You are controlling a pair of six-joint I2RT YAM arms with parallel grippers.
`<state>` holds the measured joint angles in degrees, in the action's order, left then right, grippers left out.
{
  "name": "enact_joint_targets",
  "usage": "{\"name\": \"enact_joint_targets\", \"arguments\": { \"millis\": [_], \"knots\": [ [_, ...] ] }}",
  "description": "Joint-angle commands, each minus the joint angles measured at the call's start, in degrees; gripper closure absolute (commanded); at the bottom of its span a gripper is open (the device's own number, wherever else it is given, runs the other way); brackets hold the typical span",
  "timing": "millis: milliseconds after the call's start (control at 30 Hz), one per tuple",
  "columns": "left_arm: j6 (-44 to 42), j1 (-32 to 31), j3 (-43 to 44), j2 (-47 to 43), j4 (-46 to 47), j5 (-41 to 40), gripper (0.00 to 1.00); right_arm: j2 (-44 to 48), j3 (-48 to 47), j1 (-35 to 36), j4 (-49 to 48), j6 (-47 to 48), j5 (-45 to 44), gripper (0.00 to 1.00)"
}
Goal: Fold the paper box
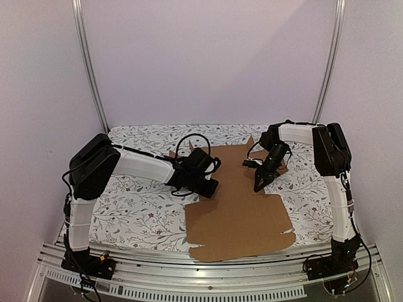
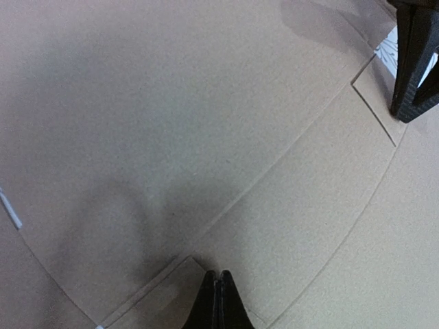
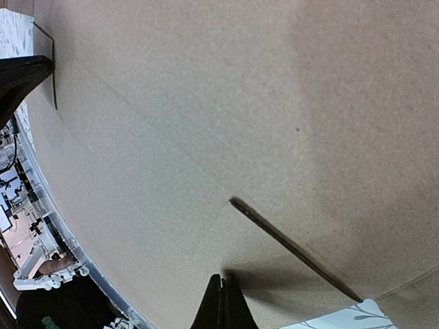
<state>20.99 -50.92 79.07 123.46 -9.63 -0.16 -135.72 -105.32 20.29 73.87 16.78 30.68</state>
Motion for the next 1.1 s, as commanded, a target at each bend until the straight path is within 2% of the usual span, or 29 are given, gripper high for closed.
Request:
{"name": "enact_joint_targets", "arguments": {
  "millis": [0,200,333,400,567,633,767,900,1067],
  "knots": [
    [-1.0,0.3,-4.1,4.6,-13.9,0.8,1.00,-3.1,2.5,-0.1,-4.9,-2.0,-8.1,1.00],
    [-1.5,0.2,-2.3,4.5,-15.6,1.1,1.00,-2.2,4.0,-0.1,-3.3,-3.1,-8.6,0.99],
    [-4.1,0.1,-1.1,-0.3,-16.9,0.4,1.00,1.9,5.0,-0.6,-2.2,-1.3,-5.1,0.99],
    [-4.8,0.1,0.9,-5.0,-19.4,-4.1,0.81,4.7,5.3,-0.8,-2.0,-0.4,-4.0,0.99],
    [-4.8,0.7,3.6,-18.5,-22.4,-14.1,0.50,13.7,5.7,-1.1,-0.9,1.0,-2.0,0.96],
    [-4.0,1.8,3.6,-22.6,-24.1,-18.0,0.42,17.6,5.2,-1.5,0.3,1.8,-0.6,0.91],
    [0.5,6.9,1.2,-26.5,-28.6,-21.8,0.37,25.2,5.1,-2.2,2.3,3.1,0.7,0.81],
    [6.2,13.2,-3.4,-27.9,-27.9,-15.1,0.34,30.8,6.1,-2.4,2.9,4.2,-1.0,0.69],
    [9.4,17.3,-6.2,-25.0,-24.4,-9.6,0.29,36.4,9.5,-2.4,1.5,4.0,-1.5,0.59]
  ]
}}
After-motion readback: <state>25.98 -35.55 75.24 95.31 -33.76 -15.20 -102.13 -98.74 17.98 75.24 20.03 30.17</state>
